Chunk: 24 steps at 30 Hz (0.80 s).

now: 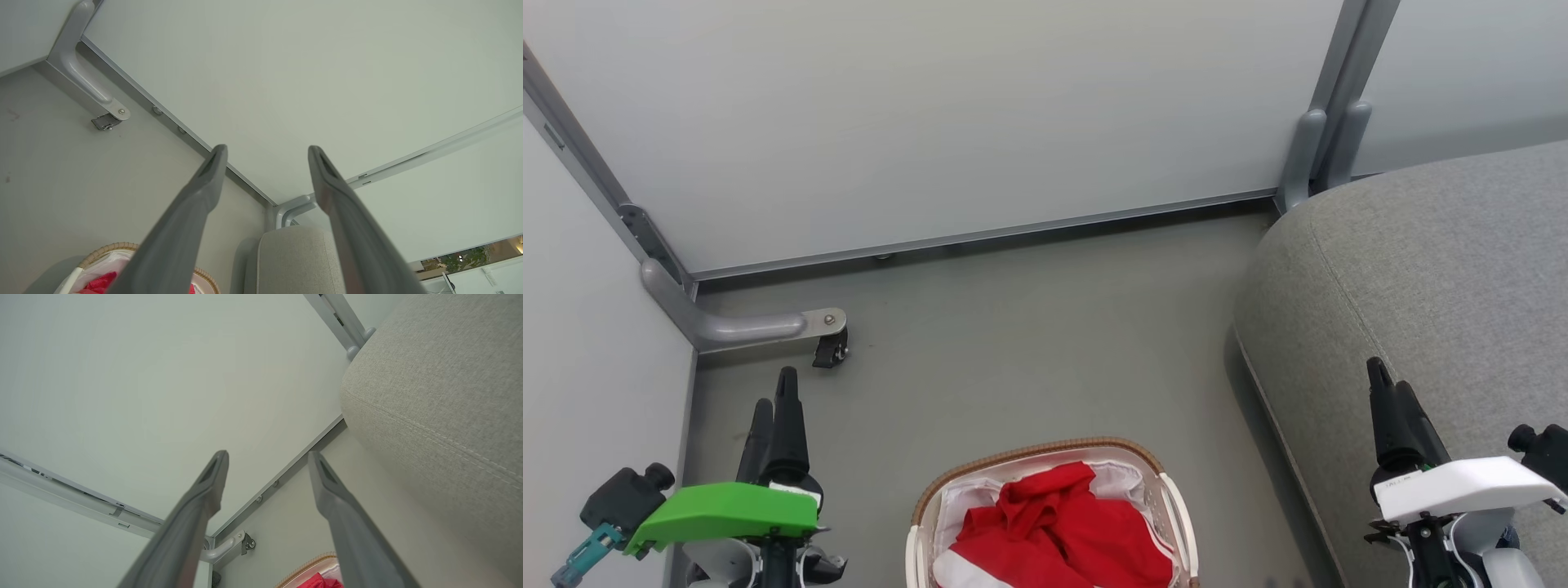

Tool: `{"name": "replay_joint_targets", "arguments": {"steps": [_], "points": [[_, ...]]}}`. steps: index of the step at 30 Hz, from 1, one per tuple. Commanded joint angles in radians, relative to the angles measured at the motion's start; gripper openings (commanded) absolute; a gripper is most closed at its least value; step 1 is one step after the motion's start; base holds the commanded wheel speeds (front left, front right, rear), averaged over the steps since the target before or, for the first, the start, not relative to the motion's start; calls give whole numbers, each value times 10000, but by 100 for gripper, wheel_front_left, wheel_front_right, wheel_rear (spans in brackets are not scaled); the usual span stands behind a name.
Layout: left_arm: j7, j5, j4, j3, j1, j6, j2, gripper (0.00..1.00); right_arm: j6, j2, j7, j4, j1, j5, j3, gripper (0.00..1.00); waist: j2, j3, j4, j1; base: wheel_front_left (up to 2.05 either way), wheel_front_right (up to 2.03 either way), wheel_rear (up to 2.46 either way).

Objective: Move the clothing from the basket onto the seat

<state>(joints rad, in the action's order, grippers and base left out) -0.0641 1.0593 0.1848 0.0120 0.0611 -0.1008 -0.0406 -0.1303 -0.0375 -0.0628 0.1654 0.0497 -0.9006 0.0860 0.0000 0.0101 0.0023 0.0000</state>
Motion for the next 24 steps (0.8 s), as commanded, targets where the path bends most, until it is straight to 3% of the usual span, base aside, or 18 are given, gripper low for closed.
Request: {"name": "replay_joint_targets", "arguments": {"steps": [1,9,24], "points": [[-113,-430,-183,71,-12,59,-65,100,-3,-75,-120,-188,-41,455,-21,100,0,3,1,0,0,0,0],[-367,-2030,-200,356,-161,121,-74,100,-3,-86,-378,-124,-96,1845,-133,100,0,21,19,0,0,0,0],[-801,-4007,27,614,-291,223,-88,100,-4,-105,-806,-103,-133,3877,-239,100,0,55,71,0,0,0,0]]}}
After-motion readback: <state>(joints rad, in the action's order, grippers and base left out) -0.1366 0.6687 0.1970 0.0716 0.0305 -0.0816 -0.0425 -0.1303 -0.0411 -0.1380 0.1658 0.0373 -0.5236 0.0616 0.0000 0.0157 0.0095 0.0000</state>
